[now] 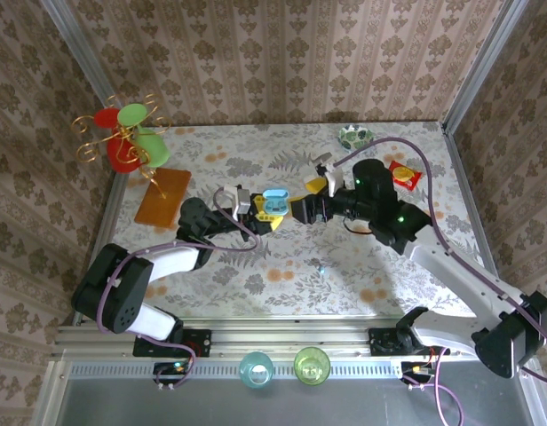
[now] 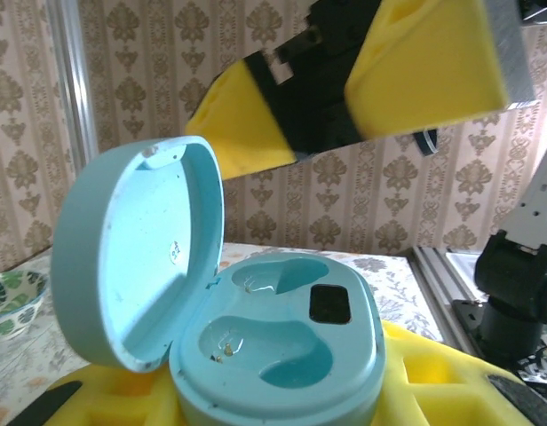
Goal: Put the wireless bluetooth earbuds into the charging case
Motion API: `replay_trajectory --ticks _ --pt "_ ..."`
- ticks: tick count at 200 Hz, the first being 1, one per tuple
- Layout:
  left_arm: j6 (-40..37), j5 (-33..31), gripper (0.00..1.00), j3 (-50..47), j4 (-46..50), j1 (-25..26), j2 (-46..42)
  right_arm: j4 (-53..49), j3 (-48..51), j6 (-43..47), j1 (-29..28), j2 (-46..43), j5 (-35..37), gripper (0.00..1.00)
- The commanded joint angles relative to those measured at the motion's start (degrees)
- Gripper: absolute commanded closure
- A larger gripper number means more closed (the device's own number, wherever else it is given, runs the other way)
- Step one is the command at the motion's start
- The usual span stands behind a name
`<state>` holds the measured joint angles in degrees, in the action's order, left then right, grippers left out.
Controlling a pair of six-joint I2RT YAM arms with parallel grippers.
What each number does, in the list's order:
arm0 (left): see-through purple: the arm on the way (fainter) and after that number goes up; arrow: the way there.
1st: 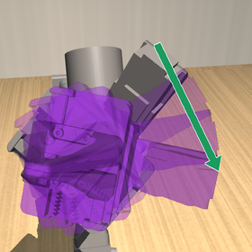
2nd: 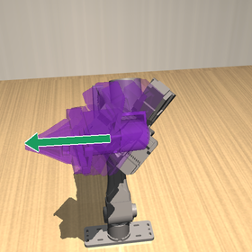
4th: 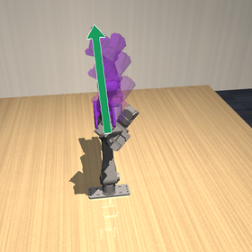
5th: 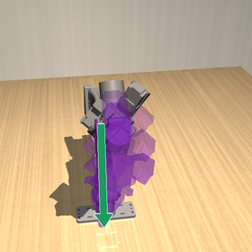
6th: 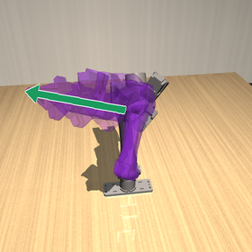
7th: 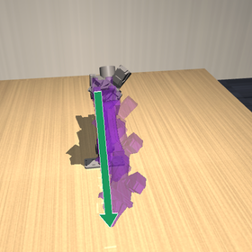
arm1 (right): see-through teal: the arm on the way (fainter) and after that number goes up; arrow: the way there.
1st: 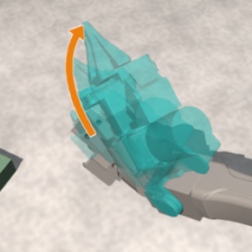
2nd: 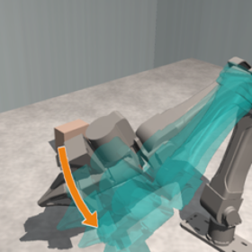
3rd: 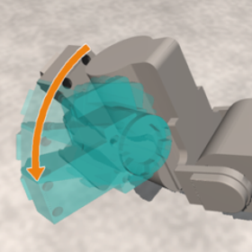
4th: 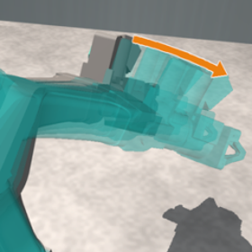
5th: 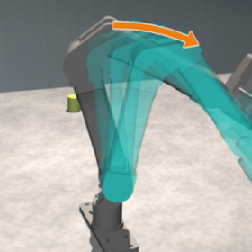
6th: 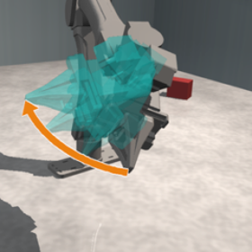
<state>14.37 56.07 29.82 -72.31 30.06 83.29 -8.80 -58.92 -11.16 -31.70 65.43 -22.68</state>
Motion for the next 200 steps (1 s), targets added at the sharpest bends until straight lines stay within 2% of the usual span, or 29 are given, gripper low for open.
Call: replay_trajectory --ticks 1,34,89,121,137,200 --pt "-2.9 -2.8 0.73 -1.4 -1.6 -1.1 -0.9 5.0 3.0 -4.3 1.7 -2.5 2.6 0.17" --pt "-4.7 -4.8 0.73 -3.3 -1.6 -2.9 -2.8 3.1 5.6 -11.5 7.0 -1.9 8.3 0.18" --pt "-5.9 -5.5 0.73 -4.5 -1.5 -3.4 -4.4 -15.9 -1.7 -12.6 8.8 12.1 17.5 0.24" --pt "-6.4 -5.3 0.73 -4.8 -1.5 -3.3 -4.1 -19.0 -4.3 -10.7 8.5 21.6 15.0 0.26" --pt "-6.5 -5.2 0.73 -4.8 -1.5 -3.3 -4.0 -20.0 -6.5 -8.6 8.3 25.7 15.3 0.3" --pt "-6.9 -4.8 0.73 -5.2 -1.5 -3.3 -3.9 -35.4 -22.9 0.2 6.3 42.8 28.5 0.49"
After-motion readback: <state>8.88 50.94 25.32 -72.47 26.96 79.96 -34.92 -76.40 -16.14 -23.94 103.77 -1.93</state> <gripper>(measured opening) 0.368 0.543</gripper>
